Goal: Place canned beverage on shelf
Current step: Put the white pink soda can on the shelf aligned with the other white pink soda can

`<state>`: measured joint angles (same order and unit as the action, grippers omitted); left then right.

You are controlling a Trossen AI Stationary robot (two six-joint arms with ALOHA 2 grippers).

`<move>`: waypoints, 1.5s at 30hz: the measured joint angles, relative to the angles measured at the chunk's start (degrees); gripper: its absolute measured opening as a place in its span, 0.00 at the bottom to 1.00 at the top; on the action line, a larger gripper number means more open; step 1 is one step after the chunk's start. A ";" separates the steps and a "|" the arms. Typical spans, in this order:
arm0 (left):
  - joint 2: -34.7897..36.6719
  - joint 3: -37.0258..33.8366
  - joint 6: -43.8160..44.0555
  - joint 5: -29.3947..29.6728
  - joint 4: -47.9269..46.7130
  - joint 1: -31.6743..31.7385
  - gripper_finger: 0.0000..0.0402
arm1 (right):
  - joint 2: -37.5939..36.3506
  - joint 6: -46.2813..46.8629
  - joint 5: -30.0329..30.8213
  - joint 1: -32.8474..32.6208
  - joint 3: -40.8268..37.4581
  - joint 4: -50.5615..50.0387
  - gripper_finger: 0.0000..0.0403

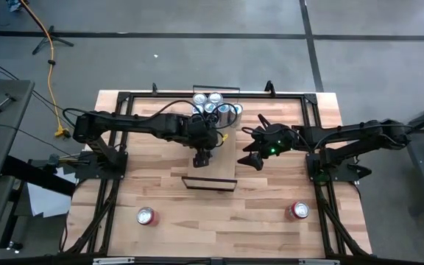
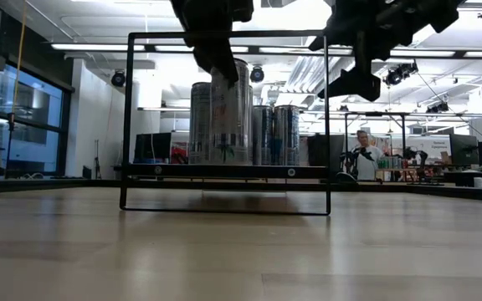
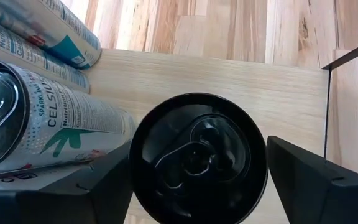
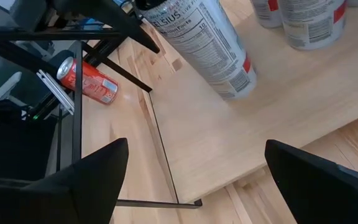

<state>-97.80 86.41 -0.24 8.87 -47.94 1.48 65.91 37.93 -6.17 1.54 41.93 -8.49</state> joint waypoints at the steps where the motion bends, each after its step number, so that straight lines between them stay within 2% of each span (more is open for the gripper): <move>1: 0.00 0.00 0.01 0.00 0.01 0.00 0.75 | 0.00 0.00 0.00 0.00 -0.02 0.02 0.90; 8: 3.09 0.04 1.10 -0.01 0.44 0.39 0.75 | 0.00 0.72 -0.02 0.02 -0.02 1.49 0.90; 12: 7.58 0.09 2.04 0.68 0.99 1.29 0.75 | 0.00 1.68 -0.02 0.02 -0.02 5.25 0.90; 18: 16.61 0.09 9.20 0.93 1.23 2.32 0.75 | 0.55 6.70 0.29 -0.10 0.76 11.28 0.90; 22: 22.80 0.09 12.17 2.56 1.64 2.16 0.75 | 4.04 -2.63 4.21 -2.49 8.00 6.10 0.90; 27: 30.11 -1.07 14.92 8.10 2.64 1.31 0.75 | 12.65 -17.24 15.09 -5.83 19.91 -6.80 0.90; 31: 37.49 -6.69 17.54 12.08 8.42 -0.28 0.75 | 18.75 -21.81 21.75 -7.42 22.71 -8.94 0.90; 35: 44.30 -14.23 21.79 14.59 13.95 -2.27 0.74 | 22.82 -20.37 25.13 -7.73 20.60 -4.76 0.90; 38: 48.16 -18.61 24.87 15.98 16.58 -3.51 0.74 | 24.61 -18.60 26.49 -7.59 17.44 2.97 0.90; 41: 50.56 -21.74 26.93 16.61 19.13 -4.32 0.74 | 25.83 -18.79 27.39 -7.52 15.99 11.02 0.90; 45: 51.35 -23.48 27.66 17.37 19.84 -4.83 0.74 | 28.30 -19.23 28.44 -7.30 15.74 15.58 0.90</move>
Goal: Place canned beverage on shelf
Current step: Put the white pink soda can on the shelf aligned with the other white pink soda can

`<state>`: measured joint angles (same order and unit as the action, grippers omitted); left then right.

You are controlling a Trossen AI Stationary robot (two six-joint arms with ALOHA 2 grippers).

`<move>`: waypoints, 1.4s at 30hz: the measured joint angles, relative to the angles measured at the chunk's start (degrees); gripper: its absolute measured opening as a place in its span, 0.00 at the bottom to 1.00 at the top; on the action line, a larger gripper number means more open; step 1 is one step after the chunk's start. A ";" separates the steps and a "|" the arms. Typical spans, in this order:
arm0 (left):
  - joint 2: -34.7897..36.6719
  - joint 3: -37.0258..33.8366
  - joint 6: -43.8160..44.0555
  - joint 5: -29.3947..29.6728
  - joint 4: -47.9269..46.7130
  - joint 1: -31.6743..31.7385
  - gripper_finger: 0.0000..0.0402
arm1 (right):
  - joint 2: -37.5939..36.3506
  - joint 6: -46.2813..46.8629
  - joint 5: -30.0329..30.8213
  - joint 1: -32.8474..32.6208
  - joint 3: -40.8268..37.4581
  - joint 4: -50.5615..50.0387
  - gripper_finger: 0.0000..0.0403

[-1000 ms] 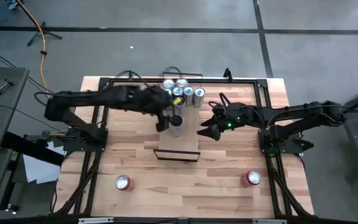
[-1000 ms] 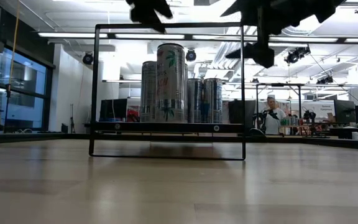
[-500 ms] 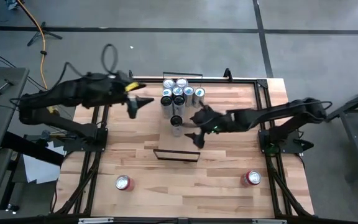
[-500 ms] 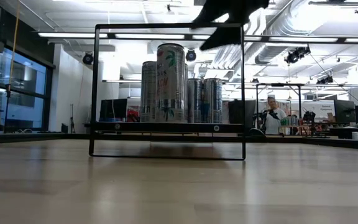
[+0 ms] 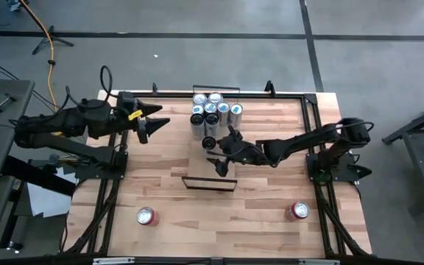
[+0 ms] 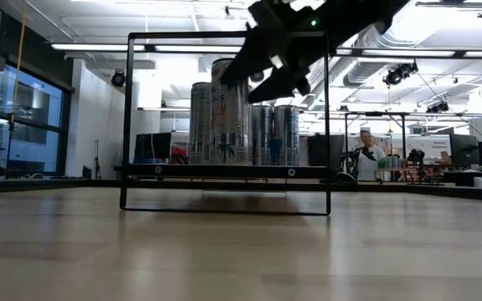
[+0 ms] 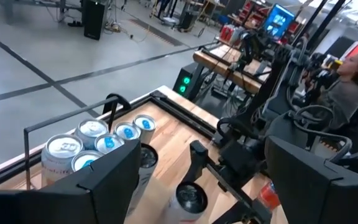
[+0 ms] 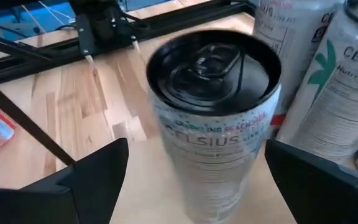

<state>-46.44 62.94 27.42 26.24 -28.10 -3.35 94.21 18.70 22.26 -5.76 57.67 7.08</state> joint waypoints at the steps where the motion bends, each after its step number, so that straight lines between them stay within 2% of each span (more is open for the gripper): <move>1: 0.01 -0.38 0.00 0.04 0.22 -0.10 0.74 | 0.48 -0.07 0.00 0.13 -0.06 0.68 0.90; 5: -0.16 -0.79 0.02 0.00 1.24 -0.14 0.74 | 1.98 1.96 0.25 0.57 -0.04 4.66 0.90; 15: -0.30 -0.81 -0.52 -0.46 1.12 -0.14 0.74 | 2.22 2.28 1.62 1.29 -0.04 4.88 0.89; 18: -0.27 -0.81 -1.34 -0.74 1.02 -0.14 0.74 | 2.21 2.33 1.61 1.27 -0.04 4.95 0.83; 25: -0.19 -0.81 -2.51 -0.79 0.99 -0.14 0.74 | 1.82 0.65 1.19 1.27 -0.04 4.69 0.59; 28: -0.06 -0.81 -2.90 -0.79 0.99 -0.14 0.74 | 0.48 0.49 1.19 1.27 -0.04 1.87 0.57; 35: 0.57 -0.79 -4.63 -0.30 0.95 -0.14 0.74 | -8.45 0.81 2.76 1.27 -3.29 -9.98 0.58; 40: 0.82 -0.79 -5.07 0.04 0.96 -0.11 0.74 | -19.13 7.58 8.39 1.27 -13.55 -9.23 0.58; 42: 0.80 -0.79 -5.05 0.04 0.94 -0.11 0.74 | -22.52 10.61 9.91 1.32 -18.44 -5.35 0.58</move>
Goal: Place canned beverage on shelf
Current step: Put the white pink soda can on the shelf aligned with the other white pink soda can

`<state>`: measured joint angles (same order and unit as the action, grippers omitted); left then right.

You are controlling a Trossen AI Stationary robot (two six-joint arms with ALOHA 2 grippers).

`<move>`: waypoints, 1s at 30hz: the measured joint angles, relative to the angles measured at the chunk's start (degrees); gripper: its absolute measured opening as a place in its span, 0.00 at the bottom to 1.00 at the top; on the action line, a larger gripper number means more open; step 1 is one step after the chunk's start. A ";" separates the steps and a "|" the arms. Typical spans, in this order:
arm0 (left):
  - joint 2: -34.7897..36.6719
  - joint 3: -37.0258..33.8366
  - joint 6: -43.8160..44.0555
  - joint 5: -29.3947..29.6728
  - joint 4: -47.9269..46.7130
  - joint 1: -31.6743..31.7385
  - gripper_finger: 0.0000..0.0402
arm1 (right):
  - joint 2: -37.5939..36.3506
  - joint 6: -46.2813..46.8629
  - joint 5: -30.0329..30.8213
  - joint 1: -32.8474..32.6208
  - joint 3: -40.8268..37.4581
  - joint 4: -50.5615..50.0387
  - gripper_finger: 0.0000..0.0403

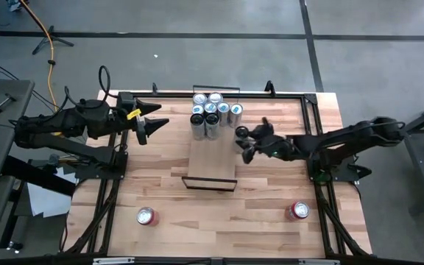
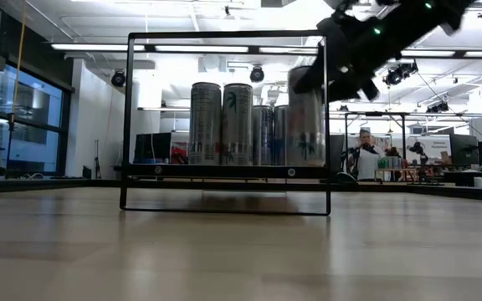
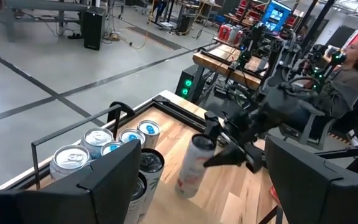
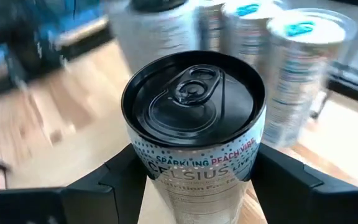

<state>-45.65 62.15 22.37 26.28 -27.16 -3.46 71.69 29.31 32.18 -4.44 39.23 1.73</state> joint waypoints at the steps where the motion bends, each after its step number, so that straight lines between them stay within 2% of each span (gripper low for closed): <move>1: 0.02 0.00 0.00 0.02 0.00 0.00 0.74 | -1.03 0.95 0.80 0.12 -1.82 2.66 0.58; 3: 0.01 0.00 0.01 0.43 0.07 0.01 0.74 | -1.83 2.07 2.19 0.57 -3.66 7.81 0.58; 6: -0.04 0.00 0.04 1.33 0.33 0.02 0.74 | 0.32 1.81 4.64 1.78 -2.73 9.72 0.58; 9: -0.02 0.00 0.03 1.55 1.39 0.07 0.74 | 4.45 -1.04 6.91 2.98 1.44 9.01 0.58; 20: -0.02 0.00 1.14 1.47 1.75 0.04 0.74 | 18.56 -0.76 12.14 4.45 15.93 0.19 0.59; 25: -0.02 0.00 1.09 1.36 1.73 0.04 0.74 | 20.68 -0.84 12.59 4.47 18.62 -1.03 0.59; 30: -0.02 0.00 1.08 0.64 1.66 0.02 0.74 | 21.06 -0.50 12.40 4.47 17.96 -2.39 0.59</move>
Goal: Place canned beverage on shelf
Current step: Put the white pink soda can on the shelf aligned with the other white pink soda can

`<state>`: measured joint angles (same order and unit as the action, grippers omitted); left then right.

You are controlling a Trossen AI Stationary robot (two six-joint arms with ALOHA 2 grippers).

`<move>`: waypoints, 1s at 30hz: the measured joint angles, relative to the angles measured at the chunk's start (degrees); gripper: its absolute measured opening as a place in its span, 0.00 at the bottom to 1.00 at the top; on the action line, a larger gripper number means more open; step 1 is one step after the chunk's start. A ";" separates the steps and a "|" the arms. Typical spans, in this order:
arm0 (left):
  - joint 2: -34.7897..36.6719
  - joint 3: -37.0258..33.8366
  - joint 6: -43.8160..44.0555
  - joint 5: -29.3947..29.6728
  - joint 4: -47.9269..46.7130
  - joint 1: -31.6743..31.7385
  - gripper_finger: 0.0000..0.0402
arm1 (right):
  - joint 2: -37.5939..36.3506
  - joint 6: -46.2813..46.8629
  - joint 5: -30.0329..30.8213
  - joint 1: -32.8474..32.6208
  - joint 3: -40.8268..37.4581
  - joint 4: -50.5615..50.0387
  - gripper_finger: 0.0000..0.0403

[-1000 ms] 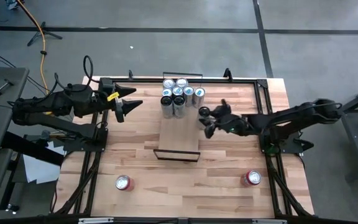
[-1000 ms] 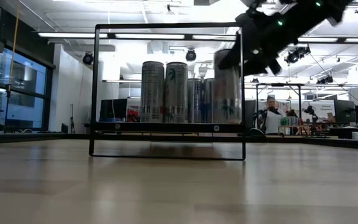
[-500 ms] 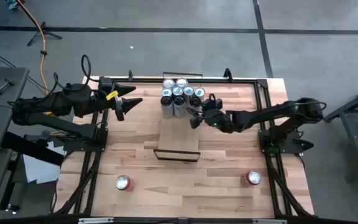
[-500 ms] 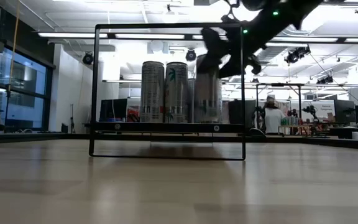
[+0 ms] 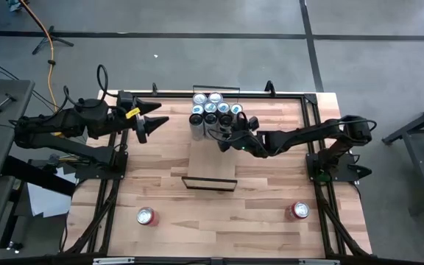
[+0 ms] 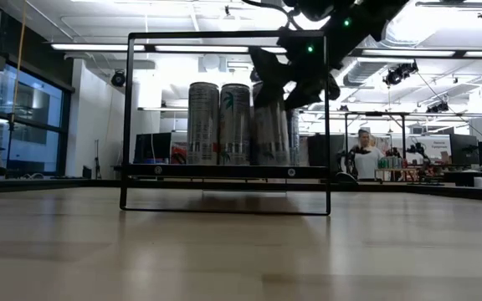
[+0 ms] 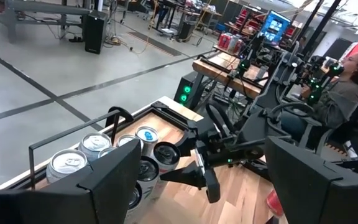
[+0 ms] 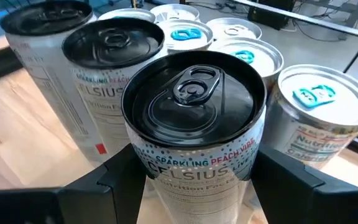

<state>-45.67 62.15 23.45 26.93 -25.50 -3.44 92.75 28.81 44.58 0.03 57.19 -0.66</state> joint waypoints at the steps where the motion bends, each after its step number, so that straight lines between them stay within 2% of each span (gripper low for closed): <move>1: 0.00 0.00 -0.01 -0.34 -0.01 0.00 0.74 | 0.00 1.00 0.02 0.00 0.00 -0.23 0.59; 30: 0.00 0.00 0.40 -0.86 -0.02 0.00 0.74 | -0.07 2.02 -0.41 0.06 0.00 -1.63 0.59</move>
<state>-45.67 62.15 23.86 26.06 -25.52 -3.44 92.68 30.83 44.16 0.09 57.19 -2.29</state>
